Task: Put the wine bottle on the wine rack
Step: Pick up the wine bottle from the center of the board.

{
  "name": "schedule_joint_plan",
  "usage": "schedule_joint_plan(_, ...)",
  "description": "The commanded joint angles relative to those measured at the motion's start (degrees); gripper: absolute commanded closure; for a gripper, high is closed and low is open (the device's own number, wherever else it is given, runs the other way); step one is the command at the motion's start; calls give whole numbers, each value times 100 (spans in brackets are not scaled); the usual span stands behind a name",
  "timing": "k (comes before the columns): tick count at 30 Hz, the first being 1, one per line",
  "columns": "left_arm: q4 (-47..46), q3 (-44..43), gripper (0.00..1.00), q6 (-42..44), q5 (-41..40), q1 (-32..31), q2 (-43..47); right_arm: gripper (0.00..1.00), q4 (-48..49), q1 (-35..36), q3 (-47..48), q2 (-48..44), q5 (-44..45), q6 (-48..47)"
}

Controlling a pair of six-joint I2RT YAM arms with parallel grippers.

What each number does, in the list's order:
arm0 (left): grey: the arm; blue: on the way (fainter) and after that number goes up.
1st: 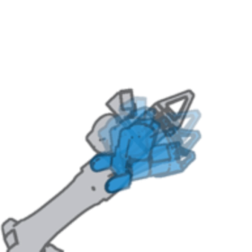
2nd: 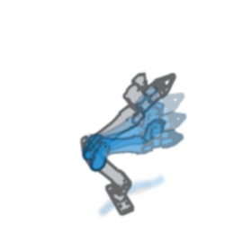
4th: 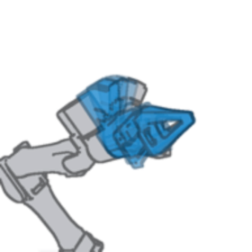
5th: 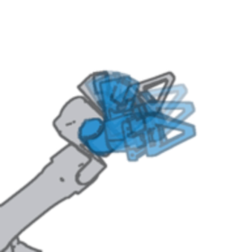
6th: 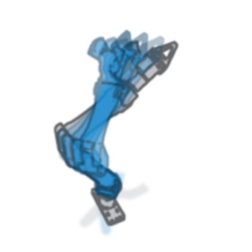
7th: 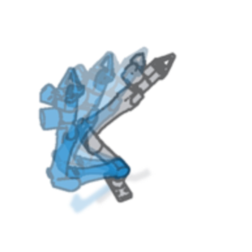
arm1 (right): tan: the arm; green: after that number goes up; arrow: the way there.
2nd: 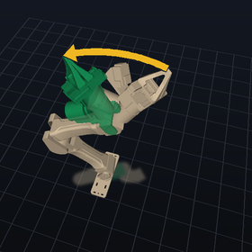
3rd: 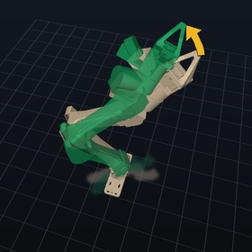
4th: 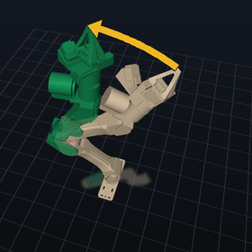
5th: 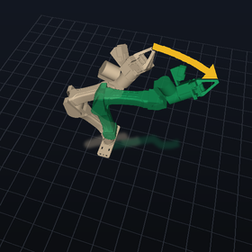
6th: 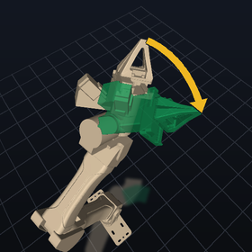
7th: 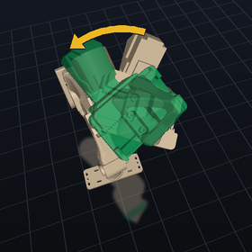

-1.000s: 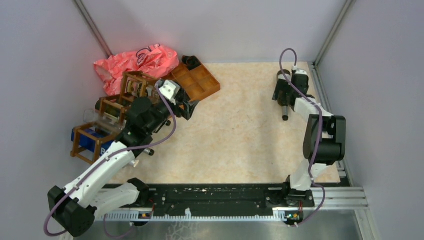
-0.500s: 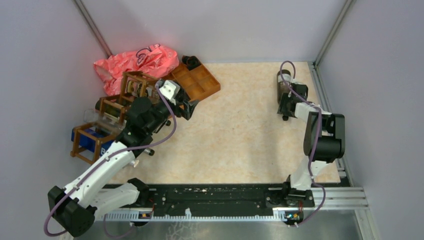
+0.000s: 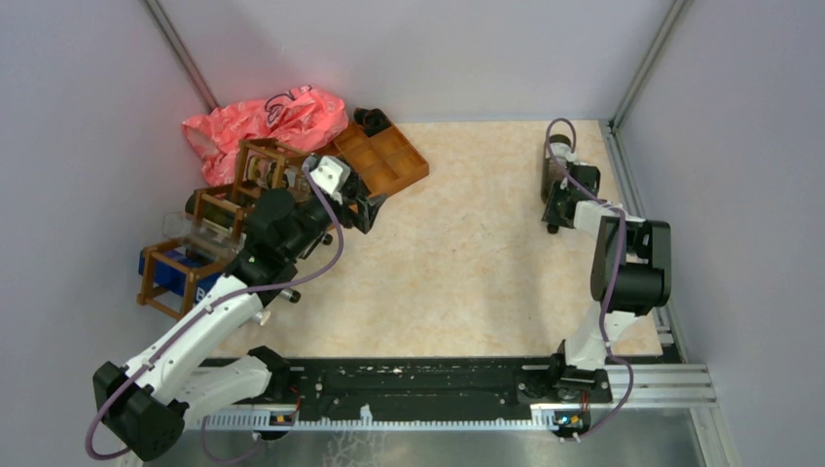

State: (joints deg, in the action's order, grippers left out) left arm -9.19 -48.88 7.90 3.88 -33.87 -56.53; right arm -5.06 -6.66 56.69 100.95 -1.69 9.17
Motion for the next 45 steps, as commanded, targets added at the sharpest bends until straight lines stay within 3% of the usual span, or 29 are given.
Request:
schedule_joint_plan(1,-214,81,1,97,-9,26,80,93,276,-114,-81,27,-223,93)
schedule_joint_plan(3,-215,89,1,106,-31,26,87,100,328,-137,-119,-29,-331,141)
schedule_joint_plan(23,-259,113,1,114,-6,20,66,100,1796,-187,-1773,-1769,-1709,1302)
schedule_joint_plan(33,-254,122,1,115,-31,24,63,100,2548,-172,-2380,-2180,-2535,2015)
schedule_joint_plan(45,-254,125,1,117,-39,28,29,100,3297,64,-3027,-2734,-2922,2598)
